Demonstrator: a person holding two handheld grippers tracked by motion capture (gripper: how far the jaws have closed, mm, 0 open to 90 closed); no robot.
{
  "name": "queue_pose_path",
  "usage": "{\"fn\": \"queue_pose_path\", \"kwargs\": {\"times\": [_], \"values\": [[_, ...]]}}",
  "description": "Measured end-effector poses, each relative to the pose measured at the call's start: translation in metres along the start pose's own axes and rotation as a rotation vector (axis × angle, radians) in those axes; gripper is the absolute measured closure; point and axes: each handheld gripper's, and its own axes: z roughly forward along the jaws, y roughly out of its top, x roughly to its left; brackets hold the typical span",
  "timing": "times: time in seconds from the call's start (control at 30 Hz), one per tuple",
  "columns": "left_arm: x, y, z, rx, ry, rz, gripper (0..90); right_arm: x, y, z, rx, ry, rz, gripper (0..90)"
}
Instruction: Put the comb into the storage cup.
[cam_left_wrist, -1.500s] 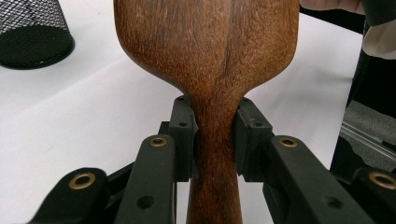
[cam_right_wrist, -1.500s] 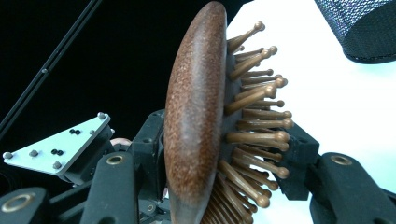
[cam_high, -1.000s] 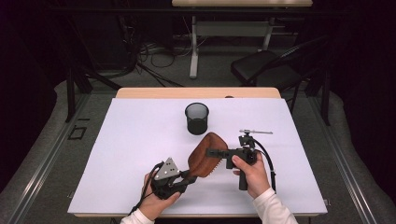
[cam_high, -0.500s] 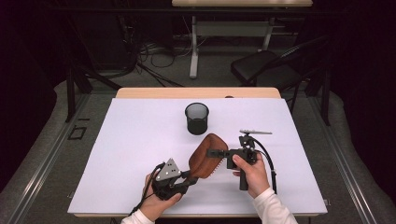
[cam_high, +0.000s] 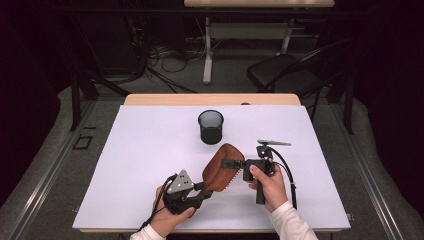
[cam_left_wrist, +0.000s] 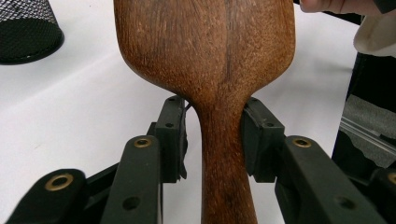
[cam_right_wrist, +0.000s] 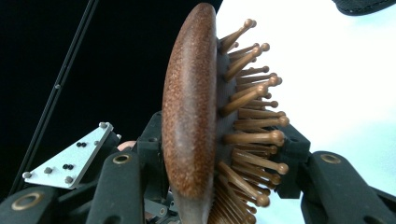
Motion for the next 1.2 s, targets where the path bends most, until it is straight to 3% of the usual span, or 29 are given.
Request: {"fn": "queue_pose_path", "kwargs": {"times": [0.4,0.6,0.97,1.2], "values": [[0.002,0.0,0.0,-0.014,0.0,-0.01,50.1,-0.003,0.001,-0.003,-0.02,-0.008,0.008,49.2],[0.004,0.0,0.0,-0.033,0.009,0.01,44.8,-0.005,0.003,-0.006,-0.037,-0.012,0.011,49.3],[0.005,0.003,-0.007,-0.067,0.021,0.011,41.3,-0.008,0.005,-0.012,-0.057,-0.015,0.013,49.3],[0.012,0.003,-0.011,-0.087,0.04,-0.02,41.1,-0.008,0.007,-0.016,-0.058,-0.016,0.011,49.4]]}}
